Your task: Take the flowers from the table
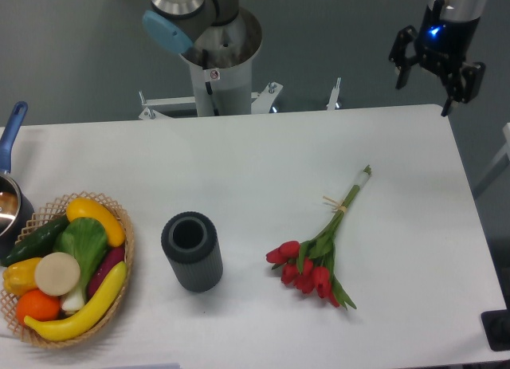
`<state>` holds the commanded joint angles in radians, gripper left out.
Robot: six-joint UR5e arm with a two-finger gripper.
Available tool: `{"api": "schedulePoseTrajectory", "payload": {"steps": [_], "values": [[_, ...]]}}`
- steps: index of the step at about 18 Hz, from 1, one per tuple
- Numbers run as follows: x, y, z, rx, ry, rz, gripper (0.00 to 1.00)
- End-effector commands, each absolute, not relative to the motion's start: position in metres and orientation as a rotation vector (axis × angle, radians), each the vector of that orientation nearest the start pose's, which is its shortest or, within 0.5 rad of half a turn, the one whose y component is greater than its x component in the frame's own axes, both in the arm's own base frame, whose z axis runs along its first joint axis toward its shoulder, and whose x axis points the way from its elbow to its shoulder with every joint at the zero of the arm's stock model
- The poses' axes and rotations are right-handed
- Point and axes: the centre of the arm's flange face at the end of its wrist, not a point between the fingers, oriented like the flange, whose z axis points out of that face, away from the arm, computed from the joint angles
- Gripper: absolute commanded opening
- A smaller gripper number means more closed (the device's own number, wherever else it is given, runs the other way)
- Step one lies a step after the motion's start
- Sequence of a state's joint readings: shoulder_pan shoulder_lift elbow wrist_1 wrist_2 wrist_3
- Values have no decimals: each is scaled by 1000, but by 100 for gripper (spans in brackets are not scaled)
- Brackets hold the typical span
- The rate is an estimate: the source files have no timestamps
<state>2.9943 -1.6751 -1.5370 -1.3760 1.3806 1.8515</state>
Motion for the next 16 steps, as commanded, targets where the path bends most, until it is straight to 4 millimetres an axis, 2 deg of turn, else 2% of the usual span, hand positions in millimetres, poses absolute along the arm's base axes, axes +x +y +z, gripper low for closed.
{"api": "schedulePoseTrajectory", "payload": {"steps": [7, 9, 16], "values": [[-519, 233, 464, -2890, 636, 177, 100], [-515, 232, 449, -2887, 624, 150, 100], [-515, 238, 426, -2909, 478, 149, 100]]}}
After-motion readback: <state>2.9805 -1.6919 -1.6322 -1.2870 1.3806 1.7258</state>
